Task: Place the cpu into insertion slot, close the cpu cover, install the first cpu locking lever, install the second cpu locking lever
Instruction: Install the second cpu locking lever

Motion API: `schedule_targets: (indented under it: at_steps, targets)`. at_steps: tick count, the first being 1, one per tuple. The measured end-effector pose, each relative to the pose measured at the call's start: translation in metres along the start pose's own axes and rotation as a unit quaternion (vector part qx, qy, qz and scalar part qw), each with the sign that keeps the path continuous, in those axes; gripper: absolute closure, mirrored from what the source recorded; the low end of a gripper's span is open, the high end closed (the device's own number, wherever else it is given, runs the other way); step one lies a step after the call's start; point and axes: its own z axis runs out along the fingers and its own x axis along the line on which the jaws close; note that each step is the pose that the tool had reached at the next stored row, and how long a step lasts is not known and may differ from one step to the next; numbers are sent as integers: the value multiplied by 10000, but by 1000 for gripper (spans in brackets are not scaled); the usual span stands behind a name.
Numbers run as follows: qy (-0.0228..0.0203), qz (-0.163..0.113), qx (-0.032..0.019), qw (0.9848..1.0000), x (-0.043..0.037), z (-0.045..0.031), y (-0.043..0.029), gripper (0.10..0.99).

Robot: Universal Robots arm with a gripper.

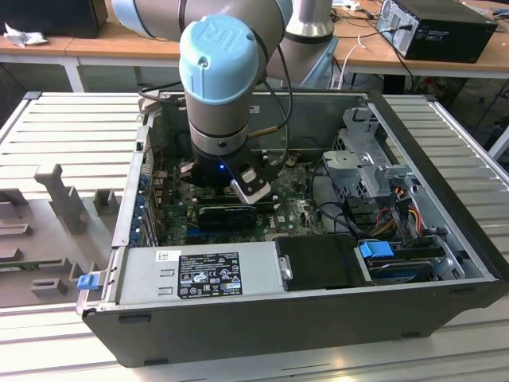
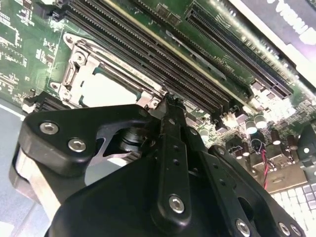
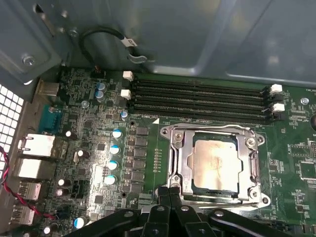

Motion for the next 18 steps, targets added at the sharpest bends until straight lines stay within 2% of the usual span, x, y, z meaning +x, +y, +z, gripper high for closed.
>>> schedule_targets:
  at_steps: [1, 3, 7, 8, 11, 14, 18]
  targets:
    - [-4, 2, -29, 10000, 1, -1, -5, 980]
    - [-16, 8, -166, 9999, 4, -13, -41, 980]
    - [-23, 20, -202, 9998, 12, -40, -124, 980]
    - [-30, 33, -237, 9997, 13, -24, -143, 980]
    - [-33, 34, -291, 9996, 14, 3, -150, 980]
    - [-41, 35, -392, 9992, 15, 43, -158, 980]
    - [-46, 35, -454, 9990, 21, 80, -151, 980]
